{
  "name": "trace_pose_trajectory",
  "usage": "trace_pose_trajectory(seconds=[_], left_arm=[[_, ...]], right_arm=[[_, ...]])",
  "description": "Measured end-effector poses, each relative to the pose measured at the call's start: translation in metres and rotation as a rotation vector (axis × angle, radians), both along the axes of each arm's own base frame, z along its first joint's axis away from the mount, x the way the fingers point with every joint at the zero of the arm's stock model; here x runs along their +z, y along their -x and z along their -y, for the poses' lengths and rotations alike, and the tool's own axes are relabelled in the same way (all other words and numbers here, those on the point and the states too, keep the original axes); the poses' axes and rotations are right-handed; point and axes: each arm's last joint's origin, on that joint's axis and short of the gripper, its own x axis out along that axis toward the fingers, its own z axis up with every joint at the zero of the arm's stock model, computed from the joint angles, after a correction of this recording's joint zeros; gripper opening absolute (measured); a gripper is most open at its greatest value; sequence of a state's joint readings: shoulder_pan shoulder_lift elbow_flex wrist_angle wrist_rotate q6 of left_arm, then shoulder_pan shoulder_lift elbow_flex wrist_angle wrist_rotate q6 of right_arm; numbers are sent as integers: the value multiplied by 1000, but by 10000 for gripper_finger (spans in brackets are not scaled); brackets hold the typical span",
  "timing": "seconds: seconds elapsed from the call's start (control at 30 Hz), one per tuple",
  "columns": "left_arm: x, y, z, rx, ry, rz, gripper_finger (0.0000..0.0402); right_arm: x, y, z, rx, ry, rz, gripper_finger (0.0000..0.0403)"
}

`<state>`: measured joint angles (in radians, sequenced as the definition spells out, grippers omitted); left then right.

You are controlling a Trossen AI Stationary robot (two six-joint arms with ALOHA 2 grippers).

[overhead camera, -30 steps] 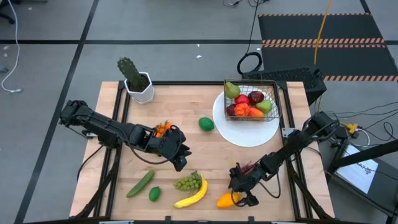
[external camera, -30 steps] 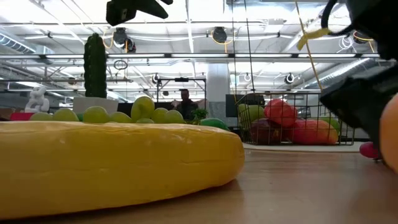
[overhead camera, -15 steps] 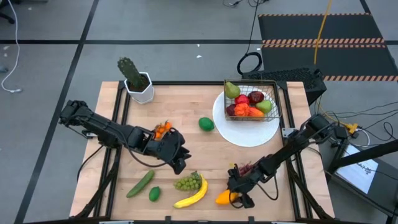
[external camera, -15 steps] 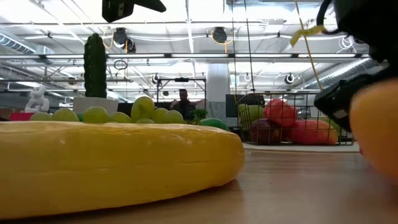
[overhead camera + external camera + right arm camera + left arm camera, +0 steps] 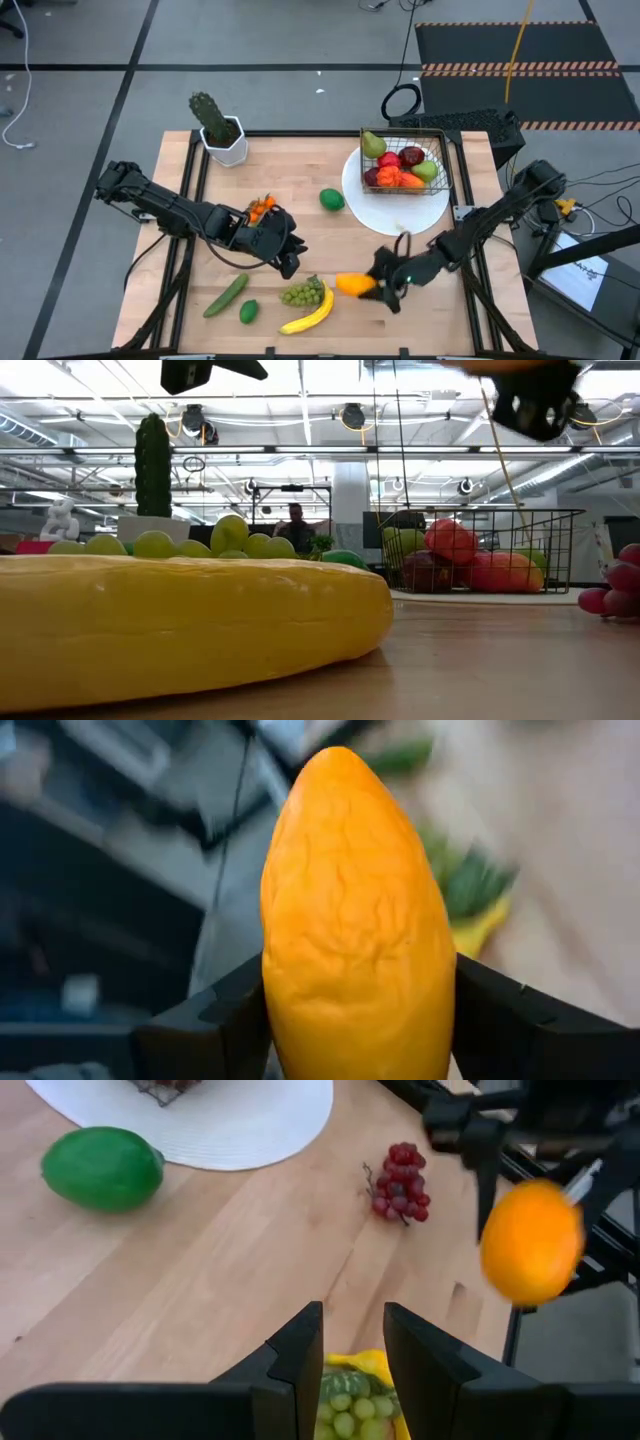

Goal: Build produce basket
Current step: Put the yellow mango into the gold wire basket

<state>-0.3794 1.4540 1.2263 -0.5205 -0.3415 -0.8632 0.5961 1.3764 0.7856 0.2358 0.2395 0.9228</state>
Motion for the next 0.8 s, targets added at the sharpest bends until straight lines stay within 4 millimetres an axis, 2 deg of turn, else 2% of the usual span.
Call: trace_pose_trajectory(seconds=[0.13,0.4,0.6,0.8], left_arm=[[0,0,-1,29,-6,8,108],[0,-2,-6,64,-22,15,108],[0,-4,-13,88,-22,14,108],[0,-8,-25,126,-26,12,108]], right_arm=[[35,8,23,-140,-19,139,228],[95,35,83,-305,-33,393,231],[125,64,123,-446,4,549,229],[142,91,145,-533,118,665,231]])
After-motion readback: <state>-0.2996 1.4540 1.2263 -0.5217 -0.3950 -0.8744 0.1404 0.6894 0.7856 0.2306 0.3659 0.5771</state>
